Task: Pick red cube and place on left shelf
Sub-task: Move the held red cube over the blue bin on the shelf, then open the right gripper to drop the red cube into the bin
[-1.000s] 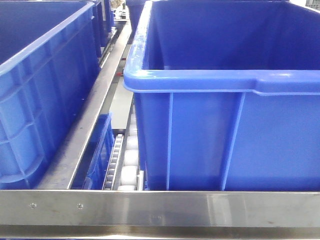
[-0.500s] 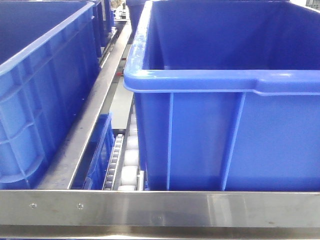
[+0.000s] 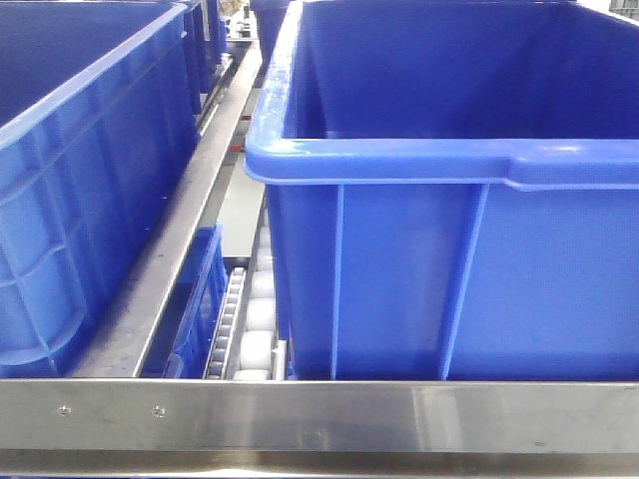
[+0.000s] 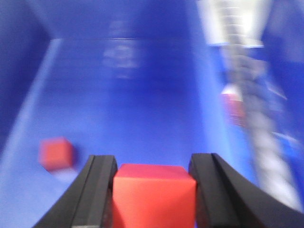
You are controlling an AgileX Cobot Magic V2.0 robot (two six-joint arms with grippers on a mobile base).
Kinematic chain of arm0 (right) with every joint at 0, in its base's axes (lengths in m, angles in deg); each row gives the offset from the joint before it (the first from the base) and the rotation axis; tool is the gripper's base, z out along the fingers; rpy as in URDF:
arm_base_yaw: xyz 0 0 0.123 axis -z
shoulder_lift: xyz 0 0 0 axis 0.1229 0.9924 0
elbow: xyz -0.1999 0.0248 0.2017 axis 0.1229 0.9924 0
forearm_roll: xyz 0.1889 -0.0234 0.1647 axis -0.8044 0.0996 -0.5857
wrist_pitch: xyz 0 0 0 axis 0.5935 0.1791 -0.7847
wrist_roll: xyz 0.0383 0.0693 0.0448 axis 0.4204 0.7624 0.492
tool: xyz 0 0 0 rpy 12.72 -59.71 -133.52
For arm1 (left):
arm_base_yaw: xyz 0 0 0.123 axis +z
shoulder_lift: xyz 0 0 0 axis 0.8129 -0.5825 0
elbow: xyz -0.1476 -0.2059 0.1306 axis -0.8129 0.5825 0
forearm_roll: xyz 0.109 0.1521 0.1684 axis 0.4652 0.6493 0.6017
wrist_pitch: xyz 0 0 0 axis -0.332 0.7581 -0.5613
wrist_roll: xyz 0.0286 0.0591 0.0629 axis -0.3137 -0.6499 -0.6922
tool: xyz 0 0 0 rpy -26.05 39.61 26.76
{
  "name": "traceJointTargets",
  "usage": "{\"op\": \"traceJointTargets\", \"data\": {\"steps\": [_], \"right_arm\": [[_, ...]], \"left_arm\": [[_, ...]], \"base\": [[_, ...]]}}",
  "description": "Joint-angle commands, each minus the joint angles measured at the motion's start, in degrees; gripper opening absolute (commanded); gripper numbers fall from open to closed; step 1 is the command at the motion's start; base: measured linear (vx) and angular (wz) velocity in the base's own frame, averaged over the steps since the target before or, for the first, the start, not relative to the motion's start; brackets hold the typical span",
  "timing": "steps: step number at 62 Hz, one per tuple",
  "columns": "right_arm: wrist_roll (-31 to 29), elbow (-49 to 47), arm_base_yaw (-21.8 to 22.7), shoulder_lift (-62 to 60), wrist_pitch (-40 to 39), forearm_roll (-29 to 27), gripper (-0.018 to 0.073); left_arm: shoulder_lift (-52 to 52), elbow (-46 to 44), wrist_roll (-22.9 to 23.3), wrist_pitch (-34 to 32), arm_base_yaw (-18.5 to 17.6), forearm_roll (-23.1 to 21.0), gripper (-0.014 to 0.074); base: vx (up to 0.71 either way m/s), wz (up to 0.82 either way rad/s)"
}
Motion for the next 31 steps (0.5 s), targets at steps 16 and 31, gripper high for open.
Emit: {"op": "traceJointTargets", "data": {"steps": [16,31], "right_arm": [[-0.74,-17.3,-8.71,21.1,-5.41,0.55,0.0061],[-0.74,-19.71,-11.13,25.39,-5.76,3.16,0.0461]], "left_arm": [[-0.4,1.26,-0.08,-4.76,-0.25,-0.32,0.0106],[-0.47,1.26,-0.08,-4.76,-0.25,-0.32,0.0106]], "base": [[0.01,0.07],[0.0,0.0]]}}
